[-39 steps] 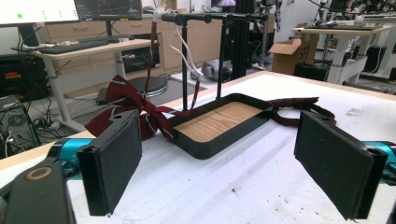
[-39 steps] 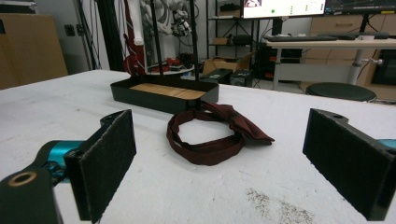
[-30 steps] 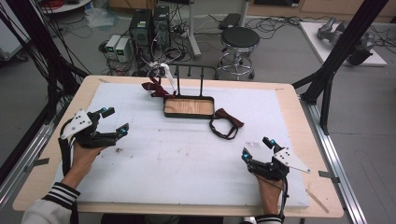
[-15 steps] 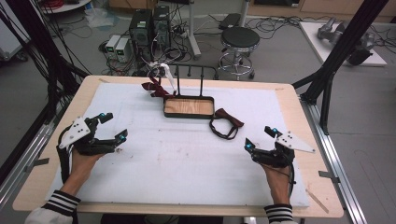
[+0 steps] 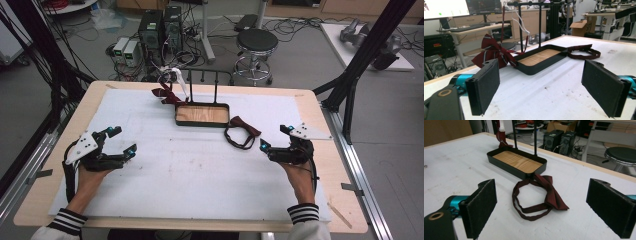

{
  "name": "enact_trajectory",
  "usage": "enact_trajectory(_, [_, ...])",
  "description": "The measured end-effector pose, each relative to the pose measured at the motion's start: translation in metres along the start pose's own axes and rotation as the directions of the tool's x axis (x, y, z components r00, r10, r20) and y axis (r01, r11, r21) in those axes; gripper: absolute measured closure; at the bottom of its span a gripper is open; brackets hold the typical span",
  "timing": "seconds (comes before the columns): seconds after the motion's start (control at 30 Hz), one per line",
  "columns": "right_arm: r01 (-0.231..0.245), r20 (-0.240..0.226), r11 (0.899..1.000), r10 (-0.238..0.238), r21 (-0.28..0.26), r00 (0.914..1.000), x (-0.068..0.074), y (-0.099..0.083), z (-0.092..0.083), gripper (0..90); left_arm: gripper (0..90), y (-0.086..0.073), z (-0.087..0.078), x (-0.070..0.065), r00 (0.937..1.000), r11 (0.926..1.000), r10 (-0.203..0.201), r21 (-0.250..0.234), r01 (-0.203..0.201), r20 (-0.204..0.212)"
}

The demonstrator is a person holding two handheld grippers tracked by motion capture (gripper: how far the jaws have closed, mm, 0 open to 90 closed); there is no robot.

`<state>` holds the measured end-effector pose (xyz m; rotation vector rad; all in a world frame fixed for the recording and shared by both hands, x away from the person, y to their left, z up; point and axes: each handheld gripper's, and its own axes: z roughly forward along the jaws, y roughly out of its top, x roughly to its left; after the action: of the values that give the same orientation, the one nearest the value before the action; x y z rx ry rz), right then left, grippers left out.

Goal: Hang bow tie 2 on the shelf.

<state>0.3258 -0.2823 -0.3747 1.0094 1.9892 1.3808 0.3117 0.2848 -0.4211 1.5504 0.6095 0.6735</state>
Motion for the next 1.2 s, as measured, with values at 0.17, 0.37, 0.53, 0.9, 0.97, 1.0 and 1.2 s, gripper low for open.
enact_trajectory(0.17, [0.047, 0.018, 0.997, -0.048, 0.06, 0.9987, -0.005, 0.009, 0.007, 8.7, 15.5, -0.004, -0.005, 0.003, 0.9999, 1.0, -0.007, 0.0, 0.007, -0.009])
enact_trajectory(0.37, [0.044, 0.0, 0.993, -0.044, 0.109, 0.999, -0.015, 0.019, 0.016, 8.7, 15.5, -0.01, -0.009, 0.006, 0.9997, 0.9999, -0.015, 0.002, 0.015, -0.022])
enact_trajectory(0.53, [0.071, -0.009, 0.984, -0.071, 0.164, 0.9974, -0.022, 0.03, 0.026, 8.8, 15.5, -0.01, -0.01, 0.007, 0.9996, 0.9999, -0.014, 0.001, 0.014, -0.025])
enact_trajectory(0.9, [0.093, -0.041, 0.946, -0.085, 0.31, 0.9956, -0.032, 0.034, 0.052, 10.0, 15.5, -0.012, -0.01, 0.005, 0.9995, 1.0, -0.006, 0.003, 0.006, -0.032])
enact_trajectory(0.97, [0.106, -0.049, 0.935, -0.095, 0.339, 0.9942, -0.031, 0.036, 0.059, 14.5, 15.5, -0.012, -0.01, 0.005, 0.9995, 1.0, -0.002, 0.002, 0.002, -0.03])
enact_trajectory(1.0, [0.11, -0.045, 0.927, -0.101, 0.359, 0.9939, -0.031, 0.036, 0.063, 14.4, 15.5, -0.012, -0.01, 0.004, 0.9996, 1.0, -0.003, 0.001, 0.003, -0.03])
enact_trajectory(1.2, [0.088, -0.043, 0.905, -0.077, 0.417, 0.9961, -0.034, 0.034, 0.085, 14.2, 15.5, -0.013, -0.01, 0.003, 0.9995, 1.0, -0.004, 0.001, 0.005, -0.03])
